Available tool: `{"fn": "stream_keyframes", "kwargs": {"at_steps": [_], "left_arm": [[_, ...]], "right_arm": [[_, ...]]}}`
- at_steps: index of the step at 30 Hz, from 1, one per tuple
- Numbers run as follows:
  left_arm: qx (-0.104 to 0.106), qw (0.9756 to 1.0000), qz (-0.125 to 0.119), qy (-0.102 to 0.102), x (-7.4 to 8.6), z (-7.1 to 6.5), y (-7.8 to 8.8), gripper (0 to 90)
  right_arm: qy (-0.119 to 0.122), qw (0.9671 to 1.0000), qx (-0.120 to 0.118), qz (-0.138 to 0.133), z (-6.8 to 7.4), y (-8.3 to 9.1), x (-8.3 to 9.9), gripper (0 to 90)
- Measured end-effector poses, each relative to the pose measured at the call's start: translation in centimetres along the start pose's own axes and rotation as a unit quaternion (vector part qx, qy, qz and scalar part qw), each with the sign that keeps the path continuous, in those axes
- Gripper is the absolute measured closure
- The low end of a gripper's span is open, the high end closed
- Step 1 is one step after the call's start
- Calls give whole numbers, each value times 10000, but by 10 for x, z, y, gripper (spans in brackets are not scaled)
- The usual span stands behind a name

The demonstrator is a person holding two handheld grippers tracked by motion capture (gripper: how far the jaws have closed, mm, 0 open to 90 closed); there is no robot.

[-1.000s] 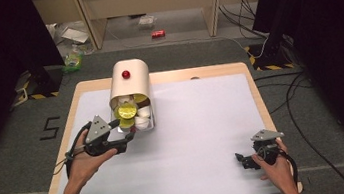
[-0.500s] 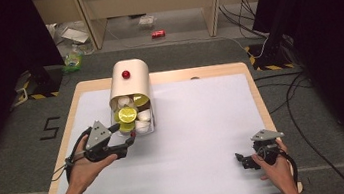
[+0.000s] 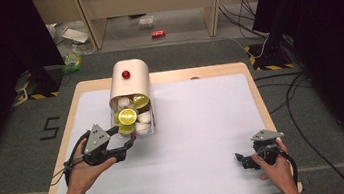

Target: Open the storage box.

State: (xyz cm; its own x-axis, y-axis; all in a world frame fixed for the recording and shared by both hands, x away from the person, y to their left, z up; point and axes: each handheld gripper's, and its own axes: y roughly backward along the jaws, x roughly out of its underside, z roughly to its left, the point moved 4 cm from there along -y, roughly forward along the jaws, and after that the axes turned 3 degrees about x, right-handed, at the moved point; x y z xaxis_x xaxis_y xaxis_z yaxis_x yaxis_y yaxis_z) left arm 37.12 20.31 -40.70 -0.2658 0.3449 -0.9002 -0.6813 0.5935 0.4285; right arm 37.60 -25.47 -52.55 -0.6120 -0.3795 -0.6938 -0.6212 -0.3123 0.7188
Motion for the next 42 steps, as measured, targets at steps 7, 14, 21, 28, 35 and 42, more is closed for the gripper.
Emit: {"fn": "stream_keyframes", "kwargs": {"at_steps": [7, 14, 21, 28, 35, 42], "left_arm": [[18, 10000, -33, 46, 1, -1, 2, 340], [58, 10000, -15, 78, 0, 0, 3, 338], [46, 9998, -45, 196, 0, 2, -1, 303], [15, 9995, -129, 301, -1, 3, -2, 269], [-154, 9989, -188, 405, -8, 11, 1, 255], [-318, 9983, -158, 467, -14, 21, -4, 256]], "right_arm": [[0, 10000, -1, -1, 0, 0, 0, 3], [-9, 10000, -5, 7, 0, 0, 0, 3], [-7, 10000, -3, 4, 0, 0, 0, 2], [-13, 10000, -1, 7, 0, 0, 0, 3], [-18, 10000, -4, 9, 0, 0, 0, 3], [-15, 10000, -1, 8, 0, 0, 0, 3]]}}
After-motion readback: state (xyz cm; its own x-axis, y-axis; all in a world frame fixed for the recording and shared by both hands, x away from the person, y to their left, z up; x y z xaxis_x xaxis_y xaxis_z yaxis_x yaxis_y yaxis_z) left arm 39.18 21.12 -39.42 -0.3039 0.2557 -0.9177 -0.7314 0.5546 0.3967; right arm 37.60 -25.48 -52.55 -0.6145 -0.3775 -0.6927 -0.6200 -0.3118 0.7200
